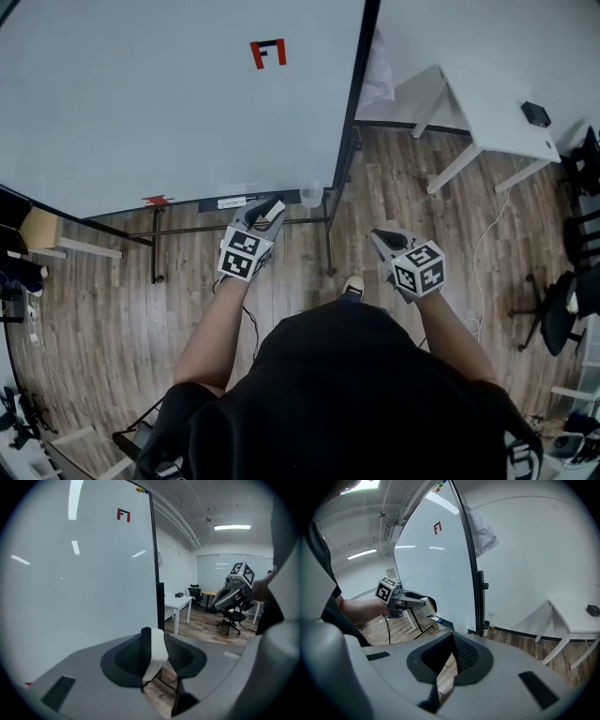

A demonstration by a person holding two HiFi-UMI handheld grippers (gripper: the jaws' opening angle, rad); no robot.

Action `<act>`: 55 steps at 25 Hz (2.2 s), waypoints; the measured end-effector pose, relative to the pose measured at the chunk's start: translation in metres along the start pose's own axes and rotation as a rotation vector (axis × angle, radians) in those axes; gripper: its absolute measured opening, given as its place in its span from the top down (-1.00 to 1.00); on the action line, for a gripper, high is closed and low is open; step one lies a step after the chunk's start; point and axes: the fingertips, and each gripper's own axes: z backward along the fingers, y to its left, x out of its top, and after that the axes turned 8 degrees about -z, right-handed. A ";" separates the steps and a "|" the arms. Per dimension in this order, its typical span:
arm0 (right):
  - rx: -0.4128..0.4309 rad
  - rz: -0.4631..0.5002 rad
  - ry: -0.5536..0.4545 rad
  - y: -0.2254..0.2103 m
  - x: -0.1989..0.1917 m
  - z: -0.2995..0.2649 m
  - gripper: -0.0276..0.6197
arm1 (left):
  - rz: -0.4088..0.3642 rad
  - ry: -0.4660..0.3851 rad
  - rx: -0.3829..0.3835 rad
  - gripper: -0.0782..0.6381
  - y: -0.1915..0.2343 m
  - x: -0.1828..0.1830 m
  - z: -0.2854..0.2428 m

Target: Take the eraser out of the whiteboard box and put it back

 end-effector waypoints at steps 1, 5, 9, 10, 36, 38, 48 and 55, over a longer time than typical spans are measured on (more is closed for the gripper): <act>0.000 0.001 0.000 0.001 -0.001 0.001 0.92 | 0.001 0.002 0.000 0.34 -0.001 -0.002 0.002; -0.003 0.001 0.002 0.004 -0.005 0.002 0.92 | 0.003 0.007 0.001 0.34 -0.004 -0.008 0.008; -0.004 -0.002 0.004 0.006 -0.009 0.003 0.92 | 0.007 0.012 -0.001 0.34 -0.007 -0.014 0.011; -0.004 -0.002 0.006 0.007 -0.010 0.003 0.92 | 0.007 0.013 -0.002 0.34 -0.008 -0.015 0.011; 0.001 -0.026 0.014 -0.006 -0.017 0.000 0.92 | 0.037 -0.006 -0.020 0.34 -0.008 -0.001 -0.019; 0.003 -0.028 0.013 -0.010 -0.016 0.000 0.92 | 0.036 -0.009 -0.023 0.34 -0.008 0.003 -0.026; 0.008 -0.034 0.022 -0.037 -0.010 -0.009 0.92 | 0.049 -0.026 -0.037 0.34 -0.002 0.023 -0.062; 0.018 -0.031 0.040 -0.053 -0.007 -0.019 0.92 | 0.059 -0.038 -0.046 0.34 0.003 0.033 -0.088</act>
